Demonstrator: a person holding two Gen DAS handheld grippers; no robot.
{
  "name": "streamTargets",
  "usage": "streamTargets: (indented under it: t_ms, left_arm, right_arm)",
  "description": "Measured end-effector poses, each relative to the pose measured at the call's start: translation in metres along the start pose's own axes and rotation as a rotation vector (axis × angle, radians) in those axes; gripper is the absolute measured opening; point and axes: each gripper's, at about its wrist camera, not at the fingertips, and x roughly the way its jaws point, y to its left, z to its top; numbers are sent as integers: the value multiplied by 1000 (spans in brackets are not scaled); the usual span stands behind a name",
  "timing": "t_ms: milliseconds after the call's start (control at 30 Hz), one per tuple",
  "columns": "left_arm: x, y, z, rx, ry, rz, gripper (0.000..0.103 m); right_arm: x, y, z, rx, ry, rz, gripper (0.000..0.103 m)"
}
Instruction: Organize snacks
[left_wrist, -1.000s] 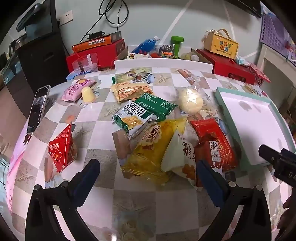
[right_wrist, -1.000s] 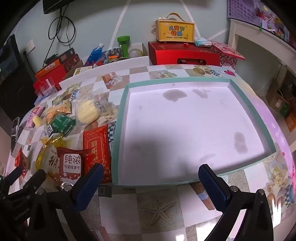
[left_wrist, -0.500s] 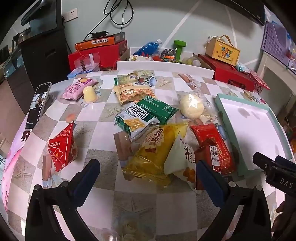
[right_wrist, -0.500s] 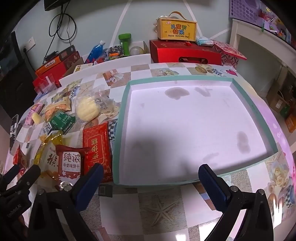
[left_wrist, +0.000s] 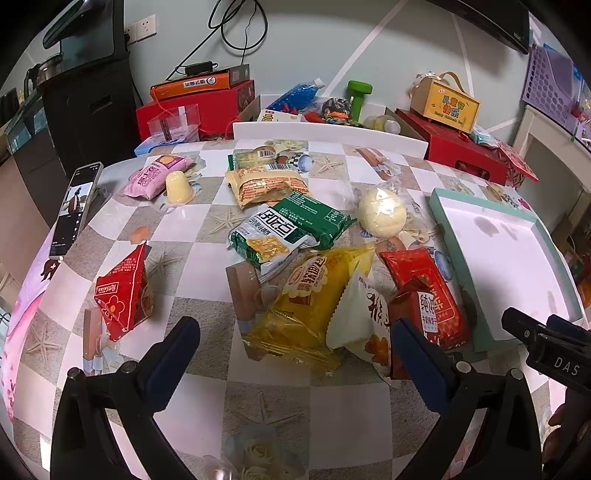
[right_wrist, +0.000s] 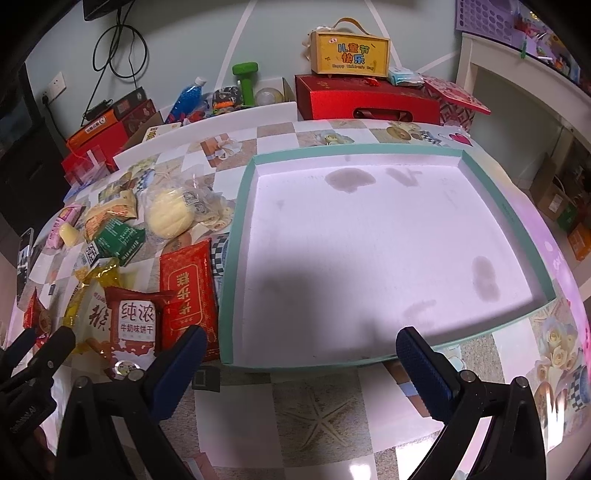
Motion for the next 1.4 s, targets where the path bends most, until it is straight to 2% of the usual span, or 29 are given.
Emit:
streamTargets:
  t_ms: [1400]
  left_arm:
    - [-1, -1, 0, -3, -10, -8, 103]
  right_arm:
    - [2, -3, -1, 8, 16, -3, 103]
